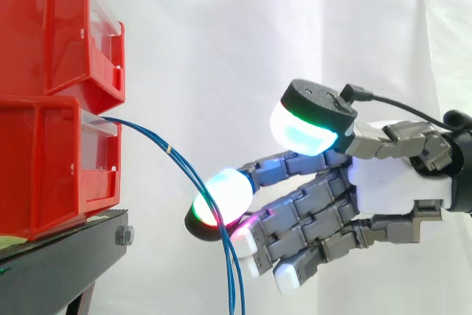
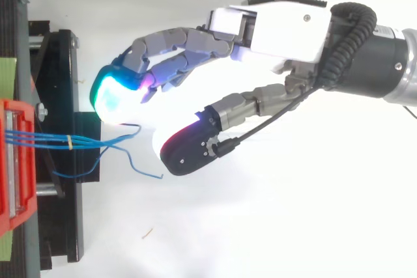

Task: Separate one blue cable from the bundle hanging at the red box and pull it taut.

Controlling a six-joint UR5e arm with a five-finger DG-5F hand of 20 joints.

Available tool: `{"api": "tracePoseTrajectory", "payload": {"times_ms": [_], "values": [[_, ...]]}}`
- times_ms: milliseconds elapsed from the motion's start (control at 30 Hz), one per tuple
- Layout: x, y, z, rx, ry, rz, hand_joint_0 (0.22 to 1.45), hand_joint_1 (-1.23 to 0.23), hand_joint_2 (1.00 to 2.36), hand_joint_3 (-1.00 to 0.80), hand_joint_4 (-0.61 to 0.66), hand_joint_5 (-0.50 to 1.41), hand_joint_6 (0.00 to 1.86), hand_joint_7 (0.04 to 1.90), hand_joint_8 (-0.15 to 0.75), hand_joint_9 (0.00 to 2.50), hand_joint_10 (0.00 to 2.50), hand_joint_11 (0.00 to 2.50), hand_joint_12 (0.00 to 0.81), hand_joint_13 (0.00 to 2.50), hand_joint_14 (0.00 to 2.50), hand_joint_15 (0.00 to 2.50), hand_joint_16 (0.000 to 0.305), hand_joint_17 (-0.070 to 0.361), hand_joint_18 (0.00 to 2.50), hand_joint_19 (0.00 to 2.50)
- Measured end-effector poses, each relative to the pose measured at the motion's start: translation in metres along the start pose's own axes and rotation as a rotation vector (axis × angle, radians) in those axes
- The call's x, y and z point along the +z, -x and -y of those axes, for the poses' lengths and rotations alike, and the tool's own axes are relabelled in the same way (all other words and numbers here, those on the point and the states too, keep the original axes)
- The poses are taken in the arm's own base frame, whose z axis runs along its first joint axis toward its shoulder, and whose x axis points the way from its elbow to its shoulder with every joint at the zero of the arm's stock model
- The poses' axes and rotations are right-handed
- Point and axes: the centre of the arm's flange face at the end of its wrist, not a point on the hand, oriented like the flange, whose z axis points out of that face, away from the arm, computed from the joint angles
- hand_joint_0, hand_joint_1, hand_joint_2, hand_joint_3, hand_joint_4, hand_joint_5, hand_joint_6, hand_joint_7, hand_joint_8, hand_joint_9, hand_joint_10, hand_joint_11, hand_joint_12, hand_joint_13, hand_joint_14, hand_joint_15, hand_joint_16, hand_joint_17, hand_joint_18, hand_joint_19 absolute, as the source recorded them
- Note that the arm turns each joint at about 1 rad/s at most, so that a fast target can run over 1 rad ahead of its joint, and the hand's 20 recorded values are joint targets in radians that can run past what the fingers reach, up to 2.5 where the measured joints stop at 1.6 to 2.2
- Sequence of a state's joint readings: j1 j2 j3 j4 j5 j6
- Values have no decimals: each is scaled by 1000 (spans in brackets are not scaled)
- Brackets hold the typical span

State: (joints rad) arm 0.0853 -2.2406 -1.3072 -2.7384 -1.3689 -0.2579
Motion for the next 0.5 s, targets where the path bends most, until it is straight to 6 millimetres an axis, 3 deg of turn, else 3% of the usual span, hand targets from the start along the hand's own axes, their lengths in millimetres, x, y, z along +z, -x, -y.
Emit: {"api": "tracePoseTrajectory", "payload": {"times_ms": [100,300,500], "values": [[2,0,3,17,8,-13,515,-596,1000,-500,201,-204,503,858,285,631,15,476,370,587,12,328,53,120,546,572],[12,-8,27,95,4,-57,516,-595,1000,-500,202,-203,502,859,287,638,13,498,369,592,12,332,53,119,549,579],[17,-9,34,121,17,-73,517,-593,1000,-500,204,-203,502,864,286,644,13,493,369,598,12,333,53,119,556,578]]}}
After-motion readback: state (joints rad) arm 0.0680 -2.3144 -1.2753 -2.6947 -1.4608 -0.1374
